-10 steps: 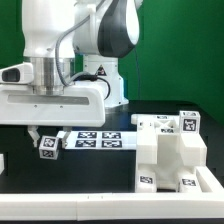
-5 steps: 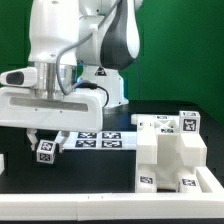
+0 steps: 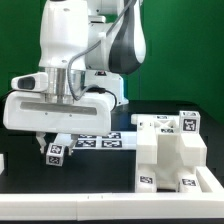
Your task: Assemble chair
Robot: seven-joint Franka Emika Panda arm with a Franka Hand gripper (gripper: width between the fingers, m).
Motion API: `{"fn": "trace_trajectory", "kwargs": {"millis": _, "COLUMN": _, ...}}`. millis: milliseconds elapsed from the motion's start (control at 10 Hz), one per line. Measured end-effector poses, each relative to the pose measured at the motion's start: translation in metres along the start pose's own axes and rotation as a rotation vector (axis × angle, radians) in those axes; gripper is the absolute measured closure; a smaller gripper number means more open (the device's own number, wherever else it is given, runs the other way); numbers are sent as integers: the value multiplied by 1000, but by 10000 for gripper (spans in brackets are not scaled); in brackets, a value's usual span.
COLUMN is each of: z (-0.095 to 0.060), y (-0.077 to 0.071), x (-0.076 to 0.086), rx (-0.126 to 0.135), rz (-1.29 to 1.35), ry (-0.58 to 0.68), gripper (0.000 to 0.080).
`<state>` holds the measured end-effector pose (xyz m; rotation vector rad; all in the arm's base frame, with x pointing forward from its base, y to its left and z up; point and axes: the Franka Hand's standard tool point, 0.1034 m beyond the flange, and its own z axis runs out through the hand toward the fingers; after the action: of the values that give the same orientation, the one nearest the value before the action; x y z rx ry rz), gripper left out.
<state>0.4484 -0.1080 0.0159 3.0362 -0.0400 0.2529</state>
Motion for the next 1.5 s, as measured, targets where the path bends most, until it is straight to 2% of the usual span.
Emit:
{"fn": "trace_trajectory", "kwargs": {"millis": 100, "z": 0, "y": 0, "x": 0, "rx": 0, "rz": 0, "ry": 0, "gripper": 287}}
{"fn": "trace_trajectory", "kwargs": {"millis": 200, "z": 0, "y": 0, "x": 0, "rx": 0, "rz": 0, "ry": 0, "gripper": 193}}
{"fn": "trace_trajectory", "kwargs": {"millis": 500, "z": 0, "y": 0, "x": 0, "rx": 1, "rz": 0, "ry": -1, "gripper": 152}}
{"fn": "trace_trajectory", "kwargs": {"millis": 600, "z": 2, "y": -4, "x": -2, "rx": 21, "rz": 0, "ry": -34, "gripper": 152}}
{"fn": "trace_trajectory", "kwargs": {"millis": 800, "z": -4, "y": -1, "x": 19, "rx": 79, "rz": 25, "ry": -116, "gripper": 150}}
{"fn": "trace_trajectory", "kwargs": {"millis": 900, "z": -6, "y": -6, "x": 23, "rx": 115, "rz": 37, "ry": -194, "gripper": 150}}
{"fn": "trace_trajectory", "kwargs": {"millis": 1000, "z": -15, "y": -9, "x": 35, "rx": 143, "rz": 49, "ry": -292, "gripper": 150}}
{"fn": "trace_trajectory", "kwargs": {"millis": 1100, "z": -14, "y": -10, "x": 41, "rx": 156, "rz": 60, "ry": -325, "gripper": 150}}
{"fn": "trace_trajectory", "kwargs": {"millis": 1200, "z": -13, "y": -14, "x": 35, "rx": 176, "rz": 52, "ry": -396, "gripper": 150}}
{"fn": "trace_trajectory", "kwargs": {"millis": 1400, "z": -15, "y": -18, "x": 35, "rx": 215, "rz": 38, "ry": -531, "gripper": 150}}
{"fn": "trace_trajectory", "kwargs": {"millis": 1500, "z": -16, "y": -6, "x": 35, "rx": 211, "rz": 2, "ry": -622, "gripper": 150}}
